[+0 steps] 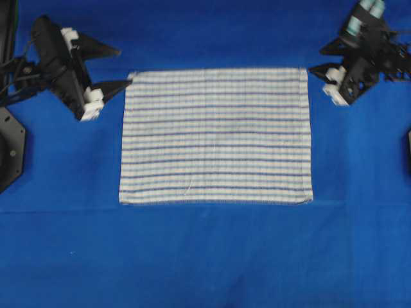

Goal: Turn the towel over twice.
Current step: 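Move both grippers again to the far corners of the towel, then pinch both far towel corners with the left and right grippers, then lift the towel by the far corners and swing it toward the near side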

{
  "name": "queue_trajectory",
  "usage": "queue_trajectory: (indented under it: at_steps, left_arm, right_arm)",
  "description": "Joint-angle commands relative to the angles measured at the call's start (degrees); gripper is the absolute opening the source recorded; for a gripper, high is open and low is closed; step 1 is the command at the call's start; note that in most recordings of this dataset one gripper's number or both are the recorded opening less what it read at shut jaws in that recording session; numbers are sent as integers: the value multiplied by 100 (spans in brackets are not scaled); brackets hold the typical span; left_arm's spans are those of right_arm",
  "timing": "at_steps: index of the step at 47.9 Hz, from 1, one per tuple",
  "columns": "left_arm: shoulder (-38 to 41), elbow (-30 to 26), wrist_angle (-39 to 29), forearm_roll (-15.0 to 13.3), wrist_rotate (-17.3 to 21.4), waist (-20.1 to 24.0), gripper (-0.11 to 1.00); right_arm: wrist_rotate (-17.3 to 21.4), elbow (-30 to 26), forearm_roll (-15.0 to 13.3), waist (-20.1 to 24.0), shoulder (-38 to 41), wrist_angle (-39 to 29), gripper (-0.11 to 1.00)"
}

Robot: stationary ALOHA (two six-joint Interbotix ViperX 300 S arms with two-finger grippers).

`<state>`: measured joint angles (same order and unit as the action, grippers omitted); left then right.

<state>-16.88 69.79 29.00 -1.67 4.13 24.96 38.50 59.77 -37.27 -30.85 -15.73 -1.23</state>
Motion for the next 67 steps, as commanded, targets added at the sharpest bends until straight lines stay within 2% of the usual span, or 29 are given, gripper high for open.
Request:
queue_trajectory:
  at_steps: [1,8,15,26,29,33,39,42,57,67]
  left_arm:
    - [519,-141,404,0,9,97,80]
    - [1310,-246,861,0,0,229,80]
    - [1837,-439,984,9,0,308,80]
    - [2118,-510,861,0,0,396,75]
    - [2118,-510,686,0,0,396,68]
    - [2127,-545,404,9,18,387,49]
    - [2153,-650,35,9,26,396,16]
    - [2162,-694,-44,9,53,396,4]
    - [2065,-765,-132,0,123,396,4]
    - [1354,-905,-519,0,527,510,4]
  right_arm:
    - [-18,-193,-44,-105,316,176,64]
    - [-70,-352,-79,-229,879,396,64]
    - [-88,-475,-105,-272,1301,536,64]
    - [-88,-510,-105,-378,1556,545,64]
    - [-88,-501,-114,-378,1556,527,63]
    - [-97,-483,-114,-378,1547,519,56]
    - [-97,-457,-114,-378,1547,545,21]
    - [-97,-448,-114,-378,1529,571,6]
    - [-79,-431,-105,-378,1450,545,6]
    - [-79,-554,-114,-545,888,272,5]
